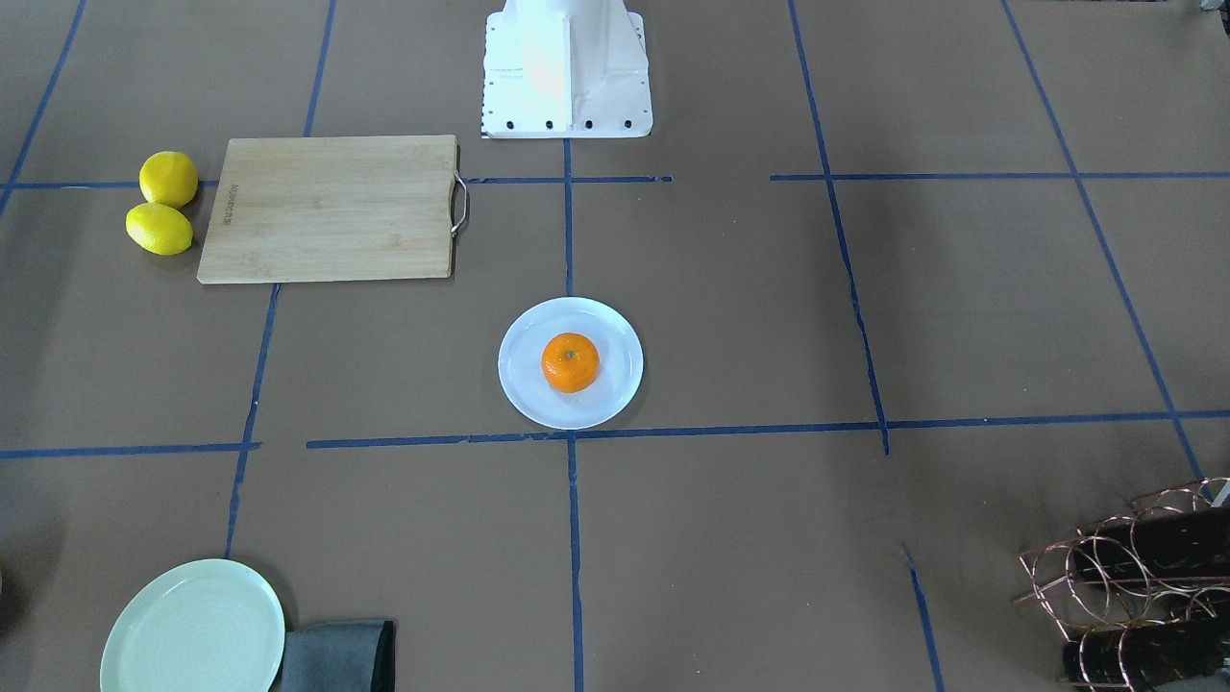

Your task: Pick orange to plate

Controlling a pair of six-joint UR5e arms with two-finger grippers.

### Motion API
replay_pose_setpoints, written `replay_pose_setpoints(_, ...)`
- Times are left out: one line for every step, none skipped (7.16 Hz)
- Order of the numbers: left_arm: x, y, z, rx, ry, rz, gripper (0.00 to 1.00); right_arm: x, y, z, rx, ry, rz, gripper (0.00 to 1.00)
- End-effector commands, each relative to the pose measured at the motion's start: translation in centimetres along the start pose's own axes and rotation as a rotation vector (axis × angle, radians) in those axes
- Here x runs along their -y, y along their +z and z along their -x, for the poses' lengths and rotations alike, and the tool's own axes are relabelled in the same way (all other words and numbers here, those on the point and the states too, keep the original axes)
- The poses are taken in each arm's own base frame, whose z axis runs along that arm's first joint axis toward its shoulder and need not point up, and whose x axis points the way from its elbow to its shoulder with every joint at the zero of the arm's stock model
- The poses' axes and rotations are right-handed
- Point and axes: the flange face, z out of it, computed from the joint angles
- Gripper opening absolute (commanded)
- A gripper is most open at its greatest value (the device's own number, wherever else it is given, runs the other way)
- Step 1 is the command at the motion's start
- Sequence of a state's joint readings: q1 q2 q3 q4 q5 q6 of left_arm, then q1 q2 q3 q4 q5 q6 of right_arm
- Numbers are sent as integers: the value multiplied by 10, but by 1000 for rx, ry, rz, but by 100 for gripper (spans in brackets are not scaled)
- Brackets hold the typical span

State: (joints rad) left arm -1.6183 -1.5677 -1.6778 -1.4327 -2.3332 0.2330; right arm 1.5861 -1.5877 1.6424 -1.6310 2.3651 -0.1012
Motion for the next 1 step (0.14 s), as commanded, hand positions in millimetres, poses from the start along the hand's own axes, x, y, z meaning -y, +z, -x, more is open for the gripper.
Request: replay_pose_setpoints(0, -1, -1, 1, 3, -2, 100, 0, 0, 0, 0, -1, -1, 100)
